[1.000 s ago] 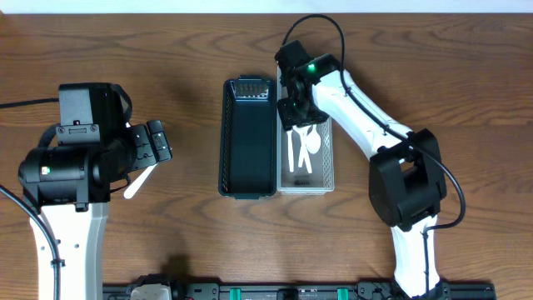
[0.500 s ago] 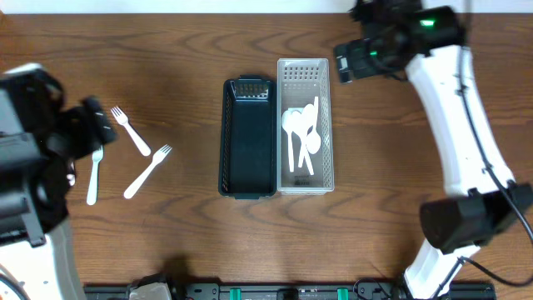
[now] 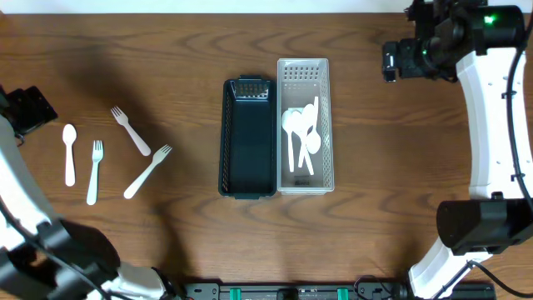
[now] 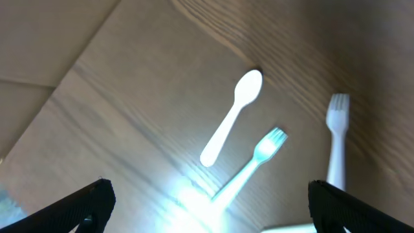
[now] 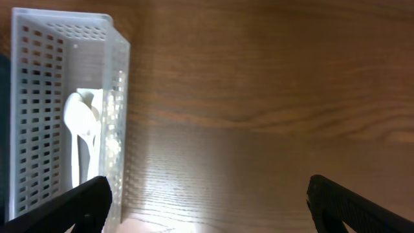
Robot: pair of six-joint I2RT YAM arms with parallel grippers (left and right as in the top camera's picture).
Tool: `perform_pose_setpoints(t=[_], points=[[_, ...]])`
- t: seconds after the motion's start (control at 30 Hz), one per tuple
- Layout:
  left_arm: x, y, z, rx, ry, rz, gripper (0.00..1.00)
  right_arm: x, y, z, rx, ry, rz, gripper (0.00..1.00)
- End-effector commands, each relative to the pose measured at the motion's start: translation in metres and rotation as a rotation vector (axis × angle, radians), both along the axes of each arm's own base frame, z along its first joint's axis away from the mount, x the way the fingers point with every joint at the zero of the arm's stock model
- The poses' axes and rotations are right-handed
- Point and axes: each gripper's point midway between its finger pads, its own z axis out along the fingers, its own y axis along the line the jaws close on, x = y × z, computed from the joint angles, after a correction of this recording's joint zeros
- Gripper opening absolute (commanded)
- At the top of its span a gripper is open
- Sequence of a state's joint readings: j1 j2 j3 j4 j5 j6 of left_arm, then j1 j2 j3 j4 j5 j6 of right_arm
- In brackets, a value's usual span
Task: Pack container
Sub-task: 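Move the left gripper to the left white spoon and grasp it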
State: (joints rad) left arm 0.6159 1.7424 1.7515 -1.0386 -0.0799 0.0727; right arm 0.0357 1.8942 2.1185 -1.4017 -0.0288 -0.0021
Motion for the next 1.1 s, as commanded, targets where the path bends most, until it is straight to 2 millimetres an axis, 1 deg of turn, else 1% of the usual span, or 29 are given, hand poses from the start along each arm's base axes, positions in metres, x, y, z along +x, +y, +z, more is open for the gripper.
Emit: perform_pose_setpoints(t=[0.0,0.13,0.27,0.33,0.43,0.5,0.6,0.77,0.83,0.93,1.07], points=[[0.008,0.013,-0.033,-0.028,0.063,-0.036,0.98,-0.003,-0.011,-0.002,-0.01,0.018,-0.012,0.99],[0.017,0.024,-0.078,-0.068,0.13,-0.05,0.98,-0.006,-0.019,-0.004,-0.02,0.033,-0.032,0.99],[0.021,0.027,-0.123,-0.112,0.223,-0.116,0.98,-0.012,-0.022,-0.006,-0.023,0.059,-0.037,0.99],[0.021,0.028,-0.141,-0.132,0.248,-0.122,0.98,-0.014,-0.022,-0.007,-0.023,0.068,-0.037,0.99],[0.026,0.02,-0.168,-0.209,0.254,-0.179,0.98,-0.015,-0.022,-0.007,-0.023,0.074,-0.037,0.99],[0.029,0.012,-0.181,-0.257,0.249,-0.223,0.98,-0.016,-0.021,-0.007,-0.022,0.075,-0.037,0.99],[0.03,0.009,-0.192,-0.281,0.261,-0.274,0.98,-0.017,-0.021,-0.008,-0.017,0.083,-0.052,0.99],[0.031,0.002,-0.202,-0.329,0.251,-0.336,0.98,-0.02,-0.021,-0.009,-0.016,0.094,-0.055,0.99],[0.029,0.004,-0.207,-0.342,0.248,-0.329,0.98,-0.02,-0.021,-0.009,-0.016,0.094,-0.055,0.99],[0.025,0.012,-0.212,-0.347,0.245,-0.308,0.98,-0.02,-0.021,-0.009,-0.016,0.094,-0.056,0.99],[0.019,0.019,-0.216,-0.353,0.244,-0.287,0.98,-0.02,-0.021,-0.009,-0.013,0.093,-0.065,0.99]])
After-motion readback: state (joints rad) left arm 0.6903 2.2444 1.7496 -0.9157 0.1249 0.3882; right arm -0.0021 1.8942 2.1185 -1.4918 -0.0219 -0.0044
